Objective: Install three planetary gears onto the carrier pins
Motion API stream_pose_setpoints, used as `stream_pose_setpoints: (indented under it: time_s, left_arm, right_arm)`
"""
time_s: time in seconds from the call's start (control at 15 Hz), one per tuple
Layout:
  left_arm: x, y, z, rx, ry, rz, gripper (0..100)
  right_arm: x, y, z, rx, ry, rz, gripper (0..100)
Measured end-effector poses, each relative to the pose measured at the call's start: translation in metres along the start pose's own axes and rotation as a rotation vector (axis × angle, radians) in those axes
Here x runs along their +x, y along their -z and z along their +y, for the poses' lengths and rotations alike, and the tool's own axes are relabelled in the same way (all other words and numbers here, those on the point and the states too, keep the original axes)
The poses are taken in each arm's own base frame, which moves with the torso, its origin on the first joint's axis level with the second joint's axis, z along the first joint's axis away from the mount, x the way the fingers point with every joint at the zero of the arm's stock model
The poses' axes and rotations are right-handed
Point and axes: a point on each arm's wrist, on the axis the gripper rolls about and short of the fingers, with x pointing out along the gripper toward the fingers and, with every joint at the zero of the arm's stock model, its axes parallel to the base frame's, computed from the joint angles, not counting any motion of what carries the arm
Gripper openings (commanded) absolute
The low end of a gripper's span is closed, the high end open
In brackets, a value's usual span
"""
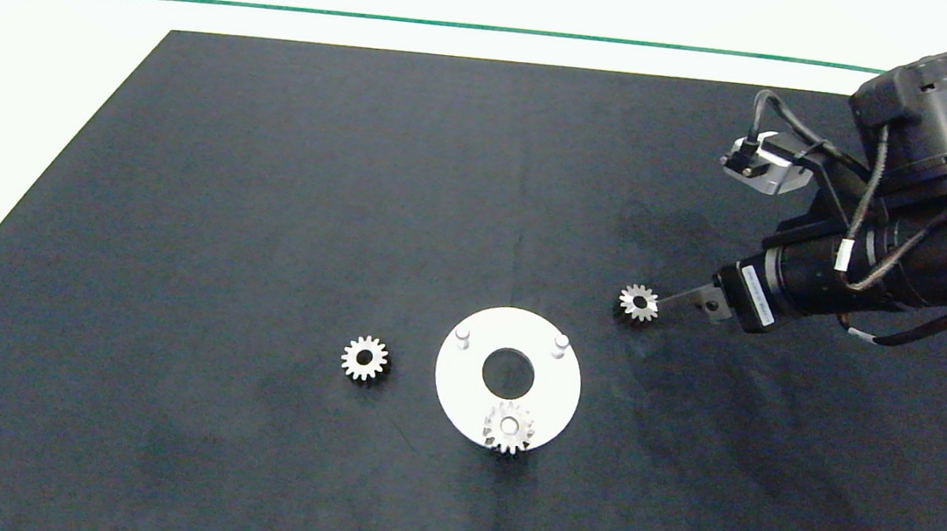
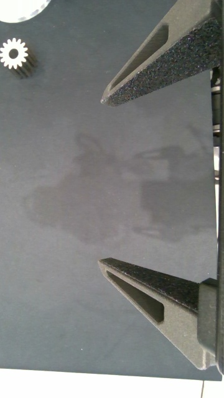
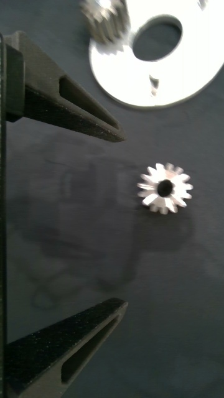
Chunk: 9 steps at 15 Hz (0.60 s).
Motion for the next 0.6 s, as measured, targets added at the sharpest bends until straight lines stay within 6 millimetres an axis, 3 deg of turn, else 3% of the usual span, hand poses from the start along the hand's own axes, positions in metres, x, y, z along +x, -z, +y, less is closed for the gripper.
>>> stream_pose_setpoints:
  time_s: [0.33, 0.6]
  left_arm:
    - [0.0, -0.001, 0.0, 0.001, 0.001, -0.002, 100]
    - [-0.001, -0.001, 0.0, 0.0, -0.001, -0.007, 100]
  right_arm:
    - [0.023, -0.012, 0.001, -0.006, -0.007, 0.005, 100]
    - [0.038, -0.014, 0.013, -0.031, -0.036, 0.026, 100]
